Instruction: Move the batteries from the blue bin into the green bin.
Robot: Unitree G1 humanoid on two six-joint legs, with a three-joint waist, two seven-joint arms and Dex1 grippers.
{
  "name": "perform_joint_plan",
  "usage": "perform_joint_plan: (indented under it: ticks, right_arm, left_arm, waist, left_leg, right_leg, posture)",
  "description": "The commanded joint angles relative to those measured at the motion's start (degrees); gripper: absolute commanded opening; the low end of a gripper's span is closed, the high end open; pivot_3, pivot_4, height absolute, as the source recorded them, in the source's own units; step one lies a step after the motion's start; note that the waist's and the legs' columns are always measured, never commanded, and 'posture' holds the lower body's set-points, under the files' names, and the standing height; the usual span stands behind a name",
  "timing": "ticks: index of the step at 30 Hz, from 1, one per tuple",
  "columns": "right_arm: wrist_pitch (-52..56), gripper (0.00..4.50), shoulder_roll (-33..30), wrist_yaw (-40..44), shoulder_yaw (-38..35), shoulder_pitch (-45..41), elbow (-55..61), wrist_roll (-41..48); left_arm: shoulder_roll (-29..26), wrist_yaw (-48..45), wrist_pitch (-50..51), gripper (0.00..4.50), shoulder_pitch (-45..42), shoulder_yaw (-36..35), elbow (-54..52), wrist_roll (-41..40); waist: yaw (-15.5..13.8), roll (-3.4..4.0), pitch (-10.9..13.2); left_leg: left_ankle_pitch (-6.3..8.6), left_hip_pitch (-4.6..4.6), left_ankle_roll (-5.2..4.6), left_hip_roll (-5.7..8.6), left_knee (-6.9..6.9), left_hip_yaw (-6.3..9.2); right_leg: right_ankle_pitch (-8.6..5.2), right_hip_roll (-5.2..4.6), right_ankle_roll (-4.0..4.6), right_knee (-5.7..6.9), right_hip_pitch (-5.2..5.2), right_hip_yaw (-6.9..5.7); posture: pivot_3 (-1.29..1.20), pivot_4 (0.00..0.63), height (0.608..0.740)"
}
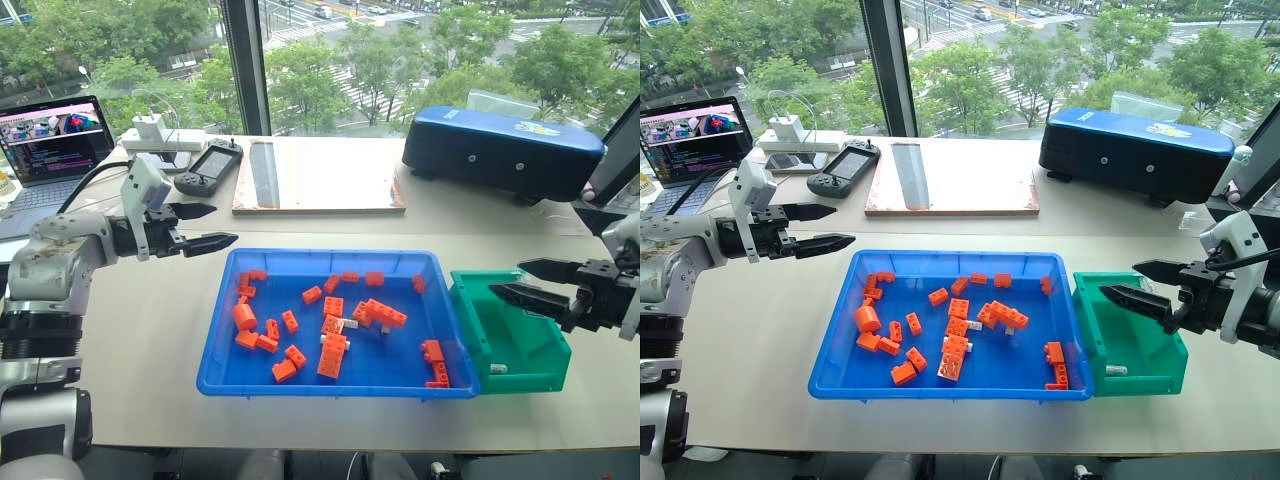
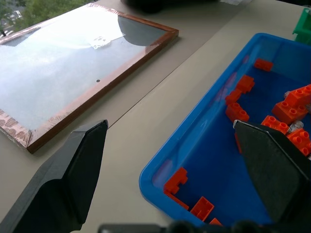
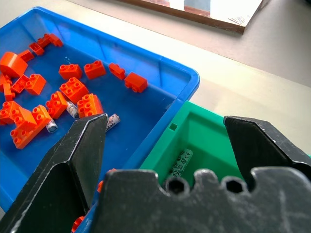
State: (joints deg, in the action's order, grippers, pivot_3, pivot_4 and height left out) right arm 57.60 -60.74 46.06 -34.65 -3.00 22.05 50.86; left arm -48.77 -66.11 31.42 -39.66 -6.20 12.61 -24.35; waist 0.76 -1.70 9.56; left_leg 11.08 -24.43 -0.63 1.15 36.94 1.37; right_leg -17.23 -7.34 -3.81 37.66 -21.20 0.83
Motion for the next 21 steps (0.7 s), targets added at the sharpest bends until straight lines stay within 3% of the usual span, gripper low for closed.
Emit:
perform_joint_plan:
  ticks: [1, 5, 10, 15, 21]
  right_arm:
    - [0.14, 4.44, -1.76, 0.29, -2.36, -0.37, 2.95, 0.73]
    - [0.96, 4.44, -5.95, 0.68, 3.81, -6.18, 6.57, 1.98]
    - [0.22, 4.44, -9.17, 2.07, 18.42, -15.74, 8.72, -0.69]
    - [1.07, 4.44, -2.52, -0.94, 32.59, -25.07, 8.14, -5.12]
    - [6.70, 4.44, 7.44, -7.94, 40.52, -29.67, 5.48, -8.43]
  left_arm:
    - [-0.51, -2.84, 0.37, 4.50, -2.60, -1.03, -0.78, -2.28]
    - [-1.40, -10.48, 5.51, 4.50, -5.26, 0.13, -4.28, -7.83]
    - [-4.07, -16.70, 5.49, 4.50, -3.12, 2.84, -9.56, -8.39]
    - [-5.69, -19.78, 3.58, 4.50, -0.35, 3.53, -14.28, -8.50]
    - [-4.87, -18.30, 2.83, 4.50, 1.14, 2.62, -16.73, -8.78]
  waist:
    - [0.00, 0.00, 0.00]
    - [0.13, 0.01, 0.01]
    - [0.62, 0.01, 0.01]
    - [0.84, 0.00, 0.05]
    - [0.26, -0.01, 0.05]
  left_leg:
    - [0.00, 0.00, 0.00, 0.00, 0.00, 0.00]
    - [0.00, -0.04, 0.00, 0.00, 0.05, 0.00]
    - [0.00, 0.01, 0.00, -0.07, 0.01, -0.01]
    - [0.00, -0.03, 0.00, -0.07, 0.02, -0.01]
    - [0.00, -0.23, 0.00, -0.04, 0.09, 0.00]
  right_leg:
    - [0.00, 0.00, 0.00, 0.00, 0.00, 0.00]
    - [0.00, 0.00, 0.00, 0.03, -0.04, 0.00]
    - [-0.02, 0.04, 0.03, 0.00, -0.03, -0.01]
    - [-0.02, 0.04, 0.04, 0.00, -0.07, 0.02]
    - [-0.01, 0.03, 0.05, 0.10, -0.26, 0.03]
  posture:
    - [0.00, 0.150, 0.732]
    - [0.00, 0.150, 0.732]
    - [0.00, 0.150, 0.732]
    - [0.00, 0.150, 0.732]
    - [0.00, 0.150, 0.732]
